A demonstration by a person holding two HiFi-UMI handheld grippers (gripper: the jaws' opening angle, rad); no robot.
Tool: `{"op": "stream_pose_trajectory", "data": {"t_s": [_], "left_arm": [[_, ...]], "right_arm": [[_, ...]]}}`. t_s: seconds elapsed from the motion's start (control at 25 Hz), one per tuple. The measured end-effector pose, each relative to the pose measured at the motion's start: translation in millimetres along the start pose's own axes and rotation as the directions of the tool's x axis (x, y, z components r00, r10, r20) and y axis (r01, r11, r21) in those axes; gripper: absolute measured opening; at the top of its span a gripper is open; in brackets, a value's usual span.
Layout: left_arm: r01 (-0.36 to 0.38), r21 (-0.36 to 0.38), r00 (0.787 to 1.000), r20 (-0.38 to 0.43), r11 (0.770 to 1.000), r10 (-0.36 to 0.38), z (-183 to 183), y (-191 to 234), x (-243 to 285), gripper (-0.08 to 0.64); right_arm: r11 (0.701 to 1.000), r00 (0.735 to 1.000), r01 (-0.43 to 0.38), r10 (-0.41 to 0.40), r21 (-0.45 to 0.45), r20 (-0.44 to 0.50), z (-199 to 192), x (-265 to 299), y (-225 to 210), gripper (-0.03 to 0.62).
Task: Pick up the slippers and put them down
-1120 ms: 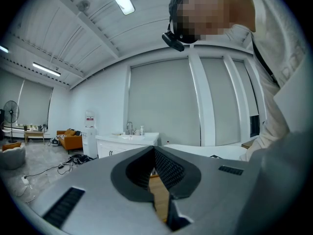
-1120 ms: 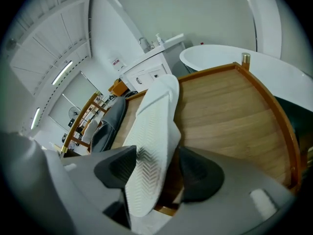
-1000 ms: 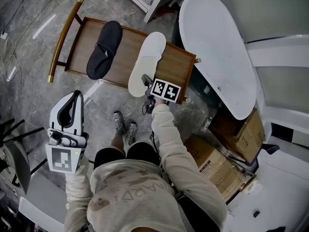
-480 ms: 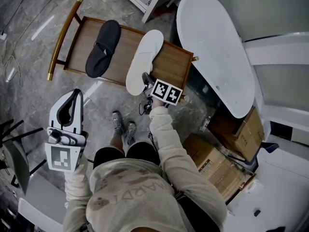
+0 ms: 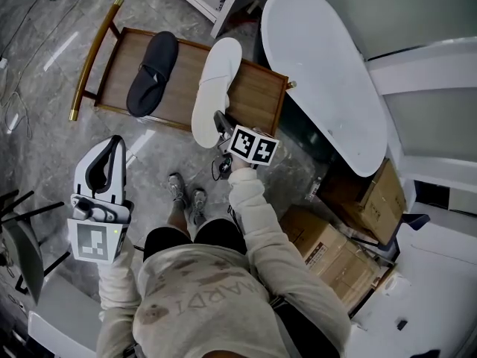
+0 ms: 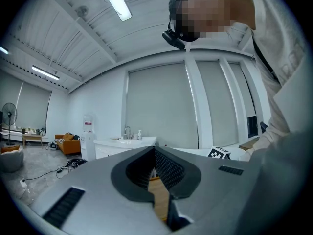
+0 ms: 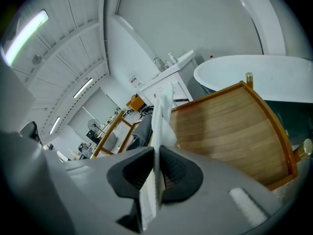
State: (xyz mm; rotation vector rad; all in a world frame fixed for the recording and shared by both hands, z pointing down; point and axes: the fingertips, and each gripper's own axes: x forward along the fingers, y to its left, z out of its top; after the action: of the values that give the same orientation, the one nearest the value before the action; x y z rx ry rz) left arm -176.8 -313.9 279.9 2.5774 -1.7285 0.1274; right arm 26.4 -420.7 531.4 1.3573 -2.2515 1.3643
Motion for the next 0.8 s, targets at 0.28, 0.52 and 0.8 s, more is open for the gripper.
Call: {"op": "stream_pose_trajectory", "data": {"t_s": [0.28, 0.52, 0.8], "left_arm": [[0.004, 0.03, 0.999, -0.035, 1.0, -0.003, -0.7, -11.7, -10.8, 0.003], [0.062, 0.045, 0.997, -0.037, 0.997, -0.06, -1.4, -20.7, -7.9, 0.003], [0.234, 0.031, 0.972, -0.008, 0.972, -0.233, 1.4, -53.3, 6.4, 0.003]], "right_arm": [[1.0, 1.0, -0.012, 0.012, -0.02, 0.023, 2.8, -24.0, 11.0, 0.048], [0.999, 0.999, -0.029, 0.031, -0.045, 0.034, 1.5, -39.3, 22.6, 0.048], [0.996, 0.997, -0.044, 0.049, -0.077, 0.057, 6.4, -59.0, 37.4, 0.048]]}}
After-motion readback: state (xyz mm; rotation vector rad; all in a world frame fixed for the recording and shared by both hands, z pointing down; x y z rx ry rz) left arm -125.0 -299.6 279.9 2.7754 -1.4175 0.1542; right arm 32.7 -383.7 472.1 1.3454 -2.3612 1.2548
